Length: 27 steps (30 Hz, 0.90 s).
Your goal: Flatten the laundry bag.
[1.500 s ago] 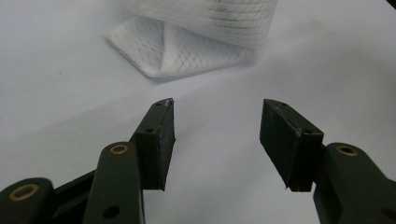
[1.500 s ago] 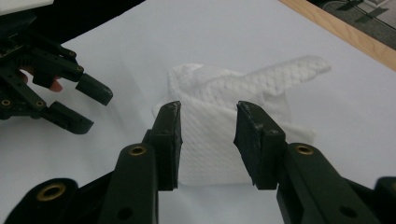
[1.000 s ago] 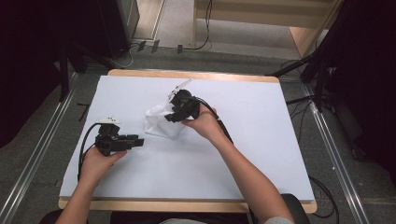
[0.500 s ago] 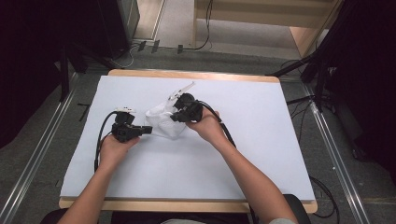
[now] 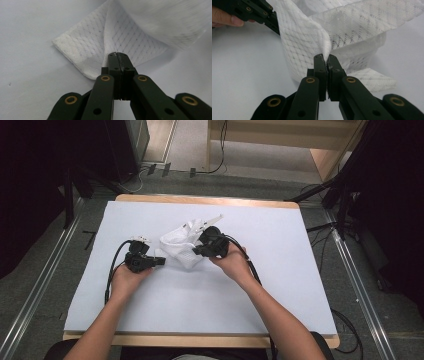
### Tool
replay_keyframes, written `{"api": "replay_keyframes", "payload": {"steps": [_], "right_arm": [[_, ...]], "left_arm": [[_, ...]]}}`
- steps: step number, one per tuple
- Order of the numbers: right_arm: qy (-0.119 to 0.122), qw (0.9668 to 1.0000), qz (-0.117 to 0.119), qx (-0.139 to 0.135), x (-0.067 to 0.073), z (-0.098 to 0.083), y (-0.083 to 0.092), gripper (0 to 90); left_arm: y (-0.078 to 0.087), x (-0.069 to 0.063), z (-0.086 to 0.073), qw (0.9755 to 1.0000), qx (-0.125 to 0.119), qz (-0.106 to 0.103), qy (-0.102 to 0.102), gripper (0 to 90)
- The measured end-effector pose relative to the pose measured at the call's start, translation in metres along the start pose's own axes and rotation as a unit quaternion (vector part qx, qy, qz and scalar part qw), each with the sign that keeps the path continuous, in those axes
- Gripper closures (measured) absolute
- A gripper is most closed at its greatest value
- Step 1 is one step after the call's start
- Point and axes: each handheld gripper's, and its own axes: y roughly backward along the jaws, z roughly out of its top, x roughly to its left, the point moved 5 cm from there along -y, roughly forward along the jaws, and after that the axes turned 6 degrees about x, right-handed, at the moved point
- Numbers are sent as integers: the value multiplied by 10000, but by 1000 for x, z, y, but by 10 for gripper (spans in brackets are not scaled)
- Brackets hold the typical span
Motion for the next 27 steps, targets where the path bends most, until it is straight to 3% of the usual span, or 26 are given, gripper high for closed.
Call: {"api": "replay_keyframes", "payload": {"steps": [9, 17, 21, 27], "right_arm": [[-142, 9999, -41, -3, -2, -34, 7, 893], [-458, 9986, 214, 179, -9, -67, 7, 880], [-606, 9977, 222, 188, -16, -82, 18, 854], [-769, 9969, 192, -22, -23, -94, 41, 764]], "left_arm": [[0, 1, 1, 10000, 34, -48, -11, 900], [-1, 2, 2, 9999, 70, -101, -31, 900], [-1, 2, 3, 9999, 85, -140, -9, 900], [-2, 2, 4, 9998, 128, -156, -28, 899]]}}
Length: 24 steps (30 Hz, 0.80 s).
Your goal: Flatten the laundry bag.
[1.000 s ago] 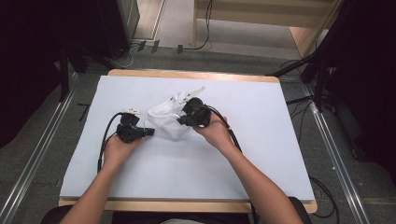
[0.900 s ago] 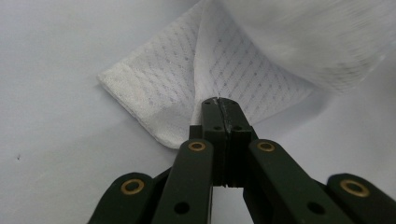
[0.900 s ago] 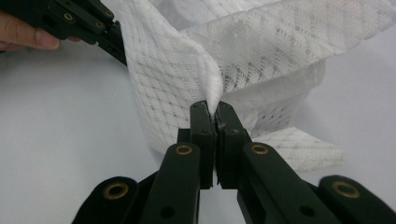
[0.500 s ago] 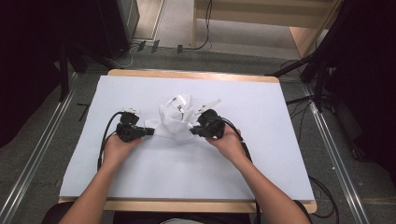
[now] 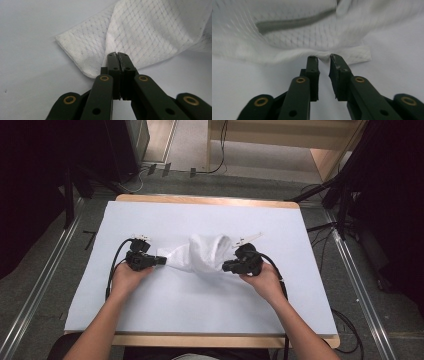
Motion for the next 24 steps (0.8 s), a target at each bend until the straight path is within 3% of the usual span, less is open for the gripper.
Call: {"api": "replay_keyframes", "payload": {"steps": [6, 14, 18, 24], "right_arm": [[-45, 9993, -289, -253, -8, -5, 31, 734], [-198, 9961, -498, -698, -20, 0, 57, 673], [-176, 9952, -530, -800, -21, 4, 56, 597], [-186, 9965, -575, -582, -32, 9, 29, 458]], "left_arm": [[-1, -1, 1, 10000, -11, 3, -5, 888], [0, -1, 2, 10000, 21, 18, 14, 870], [3, -2, 3, 10000, -46, 31, 48, 868], [16, -7, 5, 9998, -200, -49, 6, 857]]}}
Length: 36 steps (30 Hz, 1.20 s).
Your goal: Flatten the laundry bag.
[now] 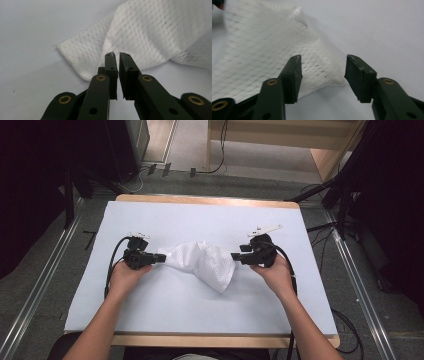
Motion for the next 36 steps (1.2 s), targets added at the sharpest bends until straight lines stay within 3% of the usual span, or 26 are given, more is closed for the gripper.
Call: {"api": "replay_keyframes", "payload": {"steps": [4, 5, 12, 13, 18, 20, 21, 22, 24, 29, 31, 36], "right_arm": [[-72, 9997, 118, 181, -5, -3, -14, 396], [-154, 9991, 177, 353, -8, -7, -24, 382], [-299, 9971, 241, 657, -11, -18, -44, 417], [-208, 9967, 203, 758, -10, -21, -49, 451], [-41, 9978, 115, 648, -4, -23, -51, 657], [42, 9975, 44, 711, -2, -23, -50, 765], [42, 9975, 44, 711, -2, -23, -50, 765], [-11, 9968, 137, 791, -1, -21, -48, 813], [-34, 9968, 181, 781, -1, -18, -44, 823], [16, 9988, 240, 416, 4, -9, -26, 816], [83, 9992, 323, 213, 14, -4, -14, 799], [325, 9978, 559, 124, 35, 0, -4, 809]], "left_arm": [[3, -3, 0, 10000, -16, -8, -40, 845], [4, -4, 0, 10000, -28, -23, -57, 839], [9, -7, 0, 9999, -43, -45, -110, 812], [10, -7, 0, 9999, -53, -68, -96, 806], [13, -6, -1, 9999, -95, -62, -66, 781], [16, -6, -1, 9999, -134, -70, -62, 773], [16, -6, -1, 9999, -134, -70, -62, 769], [19, -5, -1, 9998, -154, -59, -75, 765], [21, -5, -1, 9998, -177, -54, -61, 755], [30, -2, -1, 9997, -240, -36, -12, 732], [34, -2, -2, 9996, -265, -4, -29, 712], [45, -1, -3, 9992, -395, 39, -20, 697]]}}
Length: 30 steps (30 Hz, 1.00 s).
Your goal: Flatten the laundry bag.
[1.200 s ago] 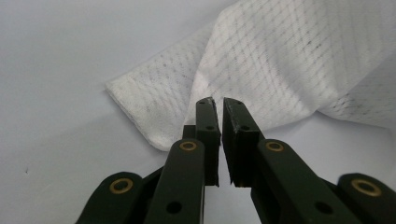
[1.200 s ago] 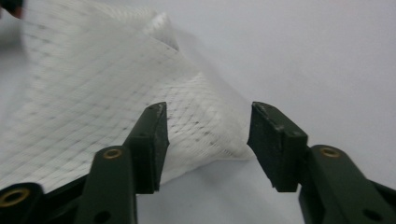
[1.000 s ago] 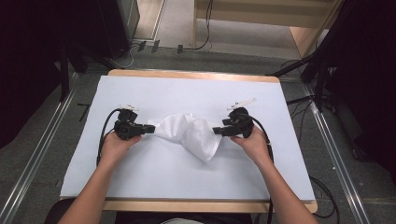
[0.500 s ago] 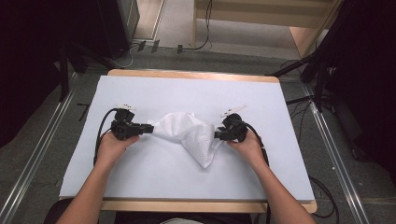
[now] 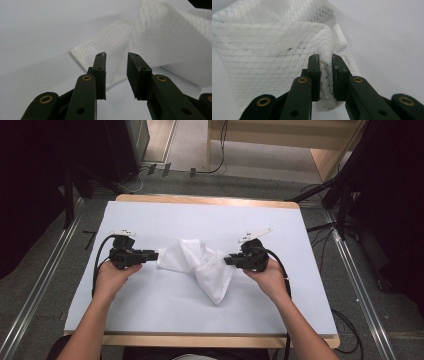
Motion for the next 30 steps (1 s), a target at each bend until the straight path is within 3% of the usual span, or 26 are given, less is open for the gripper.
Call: {"api": "replay_keyframes", "payload": {"steps": [8, 19, 25, 29, 30], "right_arm": [[369, 9987, 345, 84, 34, 4, -10, 808], [796, 9938, 684, 364, 72, 8, -41, 804], [897, 9917, 801, 462, 81, 8, -49, 778], [882, 9917, 838, 412, 79, 9, -46, 695], [852, 9919, 854, 394, 78, 10, -40, 639]], "left_arm": [[14, 9, -4, 9997, -131, 90, 167, 663], [14, 4, -5, 9998, -119, 78, 109, 631], [11, -6, -3, 10000, -60, 23, -37, 586], [10, -12, -1, 9999, -76, -19, -100, 574], [10, -14, 0, 9999, -58, -7, -141, 572]]}}
